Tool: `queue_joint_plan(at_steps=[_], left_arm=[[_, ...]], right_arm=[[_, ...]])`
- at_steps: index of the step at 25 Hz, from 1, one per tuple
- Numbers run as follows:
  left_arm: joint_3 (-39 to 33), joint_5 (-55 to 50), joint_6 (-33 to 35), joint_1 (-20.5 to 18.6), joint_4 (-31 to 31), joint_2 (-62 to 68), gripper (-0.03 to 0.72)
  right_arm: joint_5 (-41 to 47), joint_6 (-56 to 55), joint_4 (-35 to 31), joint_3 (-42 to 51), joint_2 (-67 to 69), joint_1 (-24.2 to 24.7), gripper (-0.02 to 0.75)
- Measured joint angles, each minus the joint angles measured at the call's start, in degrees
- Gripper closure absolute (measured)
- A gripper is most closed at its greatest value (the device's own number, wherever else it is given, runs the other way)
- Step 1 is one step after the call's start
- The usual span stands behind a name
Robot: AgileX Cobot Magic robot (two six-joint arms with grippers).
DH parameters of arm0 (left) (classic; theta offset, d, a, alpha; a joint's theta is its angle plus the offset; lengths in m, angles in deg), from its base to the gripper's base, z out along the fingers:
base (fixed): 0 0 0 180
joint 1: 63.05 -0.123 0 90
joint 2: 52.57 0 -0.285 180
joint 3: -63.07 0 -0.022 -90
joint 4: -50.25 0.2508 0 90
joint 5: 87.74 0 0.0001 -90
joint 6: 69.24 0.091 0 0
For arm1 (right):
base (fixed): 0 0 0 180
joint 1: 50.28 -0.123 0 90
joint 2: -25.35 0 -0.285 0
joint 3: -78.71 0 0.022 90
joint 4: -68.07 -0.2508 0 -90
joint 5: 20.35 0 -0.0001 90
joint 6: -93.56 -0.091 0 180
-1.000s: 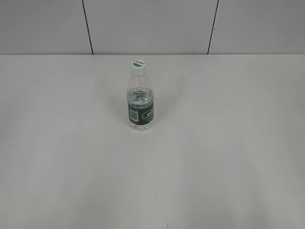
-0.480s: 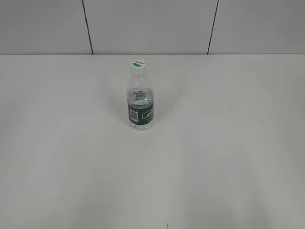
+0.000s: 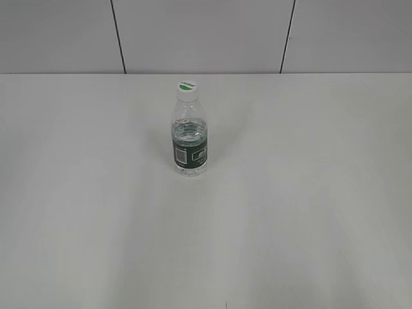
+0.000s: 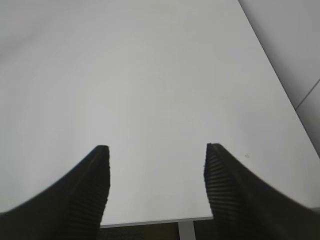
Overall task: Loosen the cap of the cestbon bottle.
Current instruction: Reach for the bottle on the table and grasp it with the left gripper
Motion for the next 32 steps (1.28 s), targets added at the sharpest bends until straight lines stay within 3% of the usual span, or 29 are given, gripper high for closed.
queue_joint_plan(at_steps=[22, 32], left_arm=[[0.0, 60.3, 1.2, 0.0, 0.9, 60.3, 0.376], [0.0, 86.1, -6.2, 0.0, 6.8, 84.0, 0.376]], right_arm=[[0.0, 0.0, 0.0, 0.0, 0.0, 0.0, 0.279], [0.0, 0.0, 0.0, 0.0, 0.0, 0.0, 0.279]])
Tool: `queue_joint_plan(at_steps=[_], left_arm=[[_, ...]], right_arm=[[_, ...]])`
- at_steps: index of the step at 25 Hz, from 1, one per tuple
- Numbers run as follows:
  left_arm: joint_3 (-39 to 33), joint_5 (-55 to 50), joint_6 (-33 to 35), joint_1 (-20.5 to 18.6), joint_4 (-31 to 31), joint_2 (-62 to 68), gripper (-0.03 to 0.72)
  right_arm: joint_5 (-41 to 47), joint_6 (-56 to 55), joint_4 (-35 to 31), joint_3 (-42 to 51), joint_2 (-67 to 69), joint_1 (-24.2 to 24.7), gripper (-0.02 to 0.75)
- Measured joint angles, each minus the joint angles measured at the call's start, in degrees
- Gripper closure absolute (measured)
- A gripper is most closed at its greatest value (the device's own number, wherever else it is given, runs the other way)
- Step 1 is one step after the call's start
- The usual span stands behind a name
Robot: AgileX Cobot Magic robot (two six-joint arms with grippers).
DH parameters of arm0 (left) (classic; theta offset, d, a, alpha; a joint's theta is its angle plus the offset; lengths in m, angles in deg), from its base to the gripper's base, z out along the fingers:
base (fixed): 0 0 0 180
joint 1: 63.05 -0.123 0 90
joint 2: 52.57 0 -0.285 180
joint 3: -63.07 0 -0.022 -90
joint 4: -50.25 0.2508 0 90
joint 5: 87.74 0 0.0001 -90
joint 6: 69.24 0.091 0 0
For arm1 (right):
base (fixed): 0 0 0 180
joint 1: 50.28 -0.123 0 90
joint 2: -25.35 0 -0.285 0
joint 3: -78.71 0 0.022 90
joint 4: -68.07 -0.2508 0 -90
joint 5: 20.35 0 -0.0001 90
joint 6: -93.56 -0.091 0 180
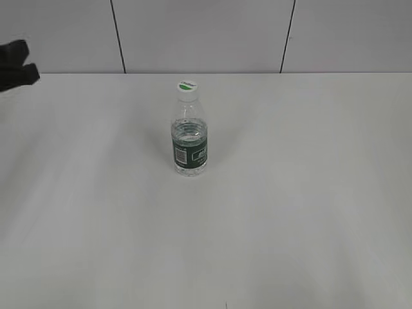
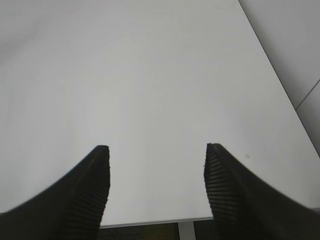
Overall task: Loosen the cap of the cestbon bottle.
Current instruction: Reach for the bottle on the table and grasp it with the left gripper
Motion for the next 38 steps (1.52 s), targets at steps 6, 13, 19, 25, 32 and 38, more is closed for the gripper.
queue_joint_plan(at_steps=[6, 13, 19, 25, 32, 38], left_arm=[[0.2, 12.5, -3.6, -0.5, 12.4, 13.2, 0.376], [7.6, 20.8, -15.2, -5.4, 33.3, 27.2, 0.376], [16.6, 21.2, -24.1, -7.6, 52.2, 32.3, 0.376], [24.0, 21.3, -25.6, -7.6, 64.3, 34.7, 0.376], [27.4, 22.3, -25.8, -7.5, 75.5, 35.0, 0.427], [27.8, 22.3, -25.8, -7.1, 78.8, 35.0, 0.472]], right_arm=[[0.0, 0.0, 0.0, 0.0, 0.0, 0.0, 0.279], [0.0, 0.0, 0.0, 0.0, 0.0, 0.0, 0.279], [0.0, 0.0, 0.0, 0.0, 0.0, 0.0, 0.279], [0.0, 0.0, 0.0, 0.0, 0.0, 0.0, 0.279], [0.0, 0.0, 0.0, 0.0, 0.0, 0.0, 0.279], [0.0, 0.0, 0.0, 0.0, 0.0, 0.0, 0.279]])
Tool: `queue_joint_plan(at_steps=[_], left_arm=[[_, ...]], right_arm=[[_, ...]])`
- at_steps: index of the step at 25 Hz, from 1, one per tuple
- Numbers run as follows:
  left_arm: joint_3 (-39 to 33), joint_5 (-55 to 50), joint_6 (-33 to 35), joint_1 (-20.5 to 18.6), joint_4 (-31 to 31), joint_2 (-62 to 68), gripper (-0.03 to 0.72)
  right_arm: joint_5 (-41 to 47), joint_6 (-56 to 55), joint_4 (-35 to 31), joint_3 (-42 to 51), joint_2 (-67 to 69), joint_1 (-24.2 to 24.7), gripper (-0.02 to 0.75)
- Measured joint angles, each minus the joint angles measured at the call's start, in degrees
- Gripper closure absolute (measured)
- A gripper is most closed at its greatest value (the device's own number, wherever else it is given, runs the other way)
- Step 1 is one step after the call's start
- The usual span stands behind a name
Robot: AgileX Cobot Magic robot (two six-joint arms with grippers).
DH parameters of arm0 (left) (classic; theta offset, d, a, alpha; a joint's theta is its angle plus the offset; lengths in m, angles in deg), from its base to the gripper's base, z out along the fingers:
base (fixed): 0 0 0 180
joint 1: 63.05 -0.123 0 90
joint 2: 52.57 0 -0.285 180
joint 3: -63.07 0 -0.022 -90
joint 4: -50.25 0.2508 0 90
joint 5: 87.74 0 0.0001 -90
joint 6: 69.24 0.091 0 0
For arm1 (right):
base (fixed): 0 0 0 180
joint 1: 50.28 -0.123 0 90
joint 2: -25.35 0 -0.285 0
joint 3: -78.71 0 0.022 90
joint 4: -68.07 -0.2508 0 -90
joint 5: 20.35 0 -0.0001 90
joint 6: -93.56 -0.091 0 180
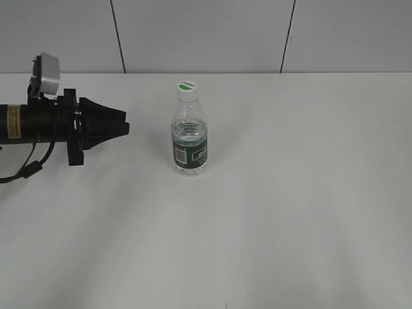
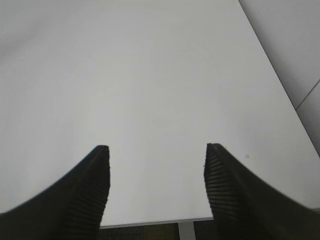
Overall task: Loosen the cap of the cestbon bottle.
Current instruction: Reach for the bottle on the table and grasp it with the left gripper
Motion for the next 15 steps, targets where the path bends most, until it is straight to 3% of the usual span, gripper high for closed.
queue_joint_plan(at_steps=[6, 15], left_arm=[[2.6, 0.0, 0.0, 2.8, -1.2, 0.4, 0.47], [2.7, 0.0, -0.5, 3.7, -2.0, 0.4, 0.447]], right_arm=[[0.0, 0.0, 0.0, 0.0, 0.0, 0.0, 0.279], [0.0, 0.0, 0.0, 0.0, 0.0, 0.0, 0.279]])
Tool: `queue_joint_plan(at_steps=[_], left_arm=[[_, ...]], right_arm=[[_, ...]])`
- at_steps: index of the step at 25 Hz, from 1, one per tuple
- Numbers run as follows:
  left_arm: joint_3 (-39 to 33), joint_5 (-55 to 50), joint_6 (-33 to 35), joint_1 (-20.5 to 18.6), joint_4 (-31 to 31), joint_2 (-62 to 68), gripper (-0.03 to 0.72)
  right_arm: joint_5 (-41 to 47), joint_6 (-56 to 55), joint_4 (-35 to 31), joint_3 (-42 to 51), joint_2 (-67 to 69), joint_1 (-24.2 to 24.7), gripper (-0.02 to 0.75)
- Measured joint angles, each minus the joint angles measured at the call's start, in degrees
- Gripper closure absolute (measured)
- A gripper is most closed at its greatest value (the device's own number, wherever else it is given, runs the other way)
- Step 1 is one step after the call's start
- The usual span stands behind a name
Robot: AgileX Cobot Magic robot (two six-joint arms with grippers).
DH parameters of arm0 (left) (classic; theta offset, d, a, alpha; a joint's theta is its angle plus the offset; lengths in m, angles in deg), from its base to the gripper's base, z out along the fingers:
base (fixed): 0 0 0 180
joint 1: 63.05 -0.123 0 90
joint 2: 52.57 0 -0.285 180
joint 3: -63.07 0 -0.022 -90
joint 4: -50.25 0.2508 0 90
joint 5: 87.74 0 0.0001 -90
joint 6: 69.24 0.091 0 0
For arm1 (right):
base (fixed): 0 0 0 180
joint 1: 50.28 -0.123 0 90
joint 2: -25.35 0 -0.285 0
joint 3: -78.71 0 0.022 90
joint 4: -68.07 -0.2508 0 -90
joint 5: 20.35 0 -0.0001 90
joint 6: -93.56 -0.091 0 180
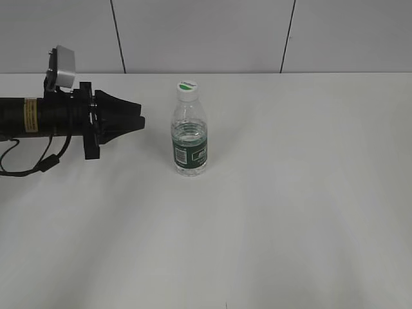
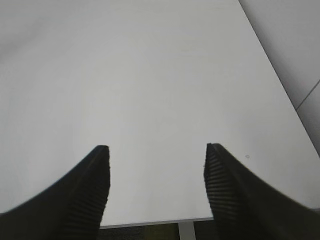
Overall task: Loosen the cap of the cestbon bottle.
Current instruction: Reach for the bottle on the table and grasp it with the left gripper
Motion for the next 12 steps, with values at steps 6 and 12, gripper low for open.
queue_joint_plan(at_steps=[6, 12], left_arm=[[0.0, -0.6, -3.9, 2.7, -0.8, 0.4, 0.259], [0.0, -1.4, -6.0, 5.0, -2.5, 2.8, 0.171]], right_arm=[[0.0, 0.0, 0.0, 0.0, 0.0, 0.0, 0.279], [0.0, 0.0, 0.0, 0.0, 0.0, 0.0, 0.279]])
